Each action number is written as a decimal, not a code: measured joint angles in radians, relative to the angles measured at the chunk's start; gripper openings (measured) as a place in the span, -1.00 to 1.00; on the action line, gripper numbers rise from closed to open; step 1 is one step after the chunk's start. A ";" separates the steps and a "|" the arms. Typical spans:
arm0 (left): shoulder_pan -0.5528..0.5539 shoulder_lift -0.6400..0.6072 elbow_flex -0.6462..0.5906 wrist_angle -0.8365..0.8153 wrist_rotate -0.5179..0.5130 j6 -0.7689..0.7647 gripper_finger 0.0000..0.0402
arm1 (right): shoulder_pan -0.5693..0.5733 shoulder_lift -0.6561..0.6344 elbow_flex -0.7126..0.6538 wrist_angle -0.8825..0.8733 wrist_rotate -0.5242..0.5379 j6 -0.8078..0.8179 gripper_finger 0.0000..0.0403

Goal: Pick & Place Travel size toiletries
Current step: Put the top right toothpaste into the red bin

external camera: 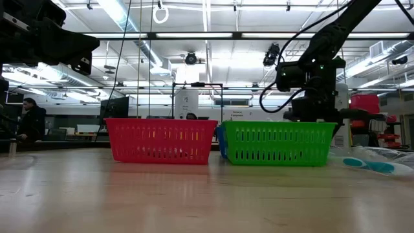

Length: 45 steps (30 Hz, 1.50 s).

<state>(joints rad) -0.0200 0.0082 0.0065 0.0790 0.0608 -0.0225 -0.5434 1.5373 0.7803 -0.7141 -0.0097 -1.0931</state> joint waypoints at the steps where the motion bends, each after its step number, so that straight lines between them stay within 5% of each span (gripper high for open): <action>1: 0.000 0.000 0.000 0.000 0.000 0.000 -0.84 | 0.000 -0.008 0.000 -0.003 0.000 -0.002 -0.59; 34: 0.000 0.000 0.000 0.000 0.000 0.000 -0.84 | -0.058 -0.191 0.000 -0.105 0.085 -0.181 -0.61; 45: 0.000 0.000 0.000 0.000 0.000 0.000 -0.84 | -0.058 -0.304 0.000 -0.190 -0.080 -0.236 -0.61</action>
<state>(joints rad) -0.0200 0.0082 0.0067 0.0791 0.0608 -0.0223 -0.6014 1.2334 0.7799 -0.9043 -0.0895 -1.3289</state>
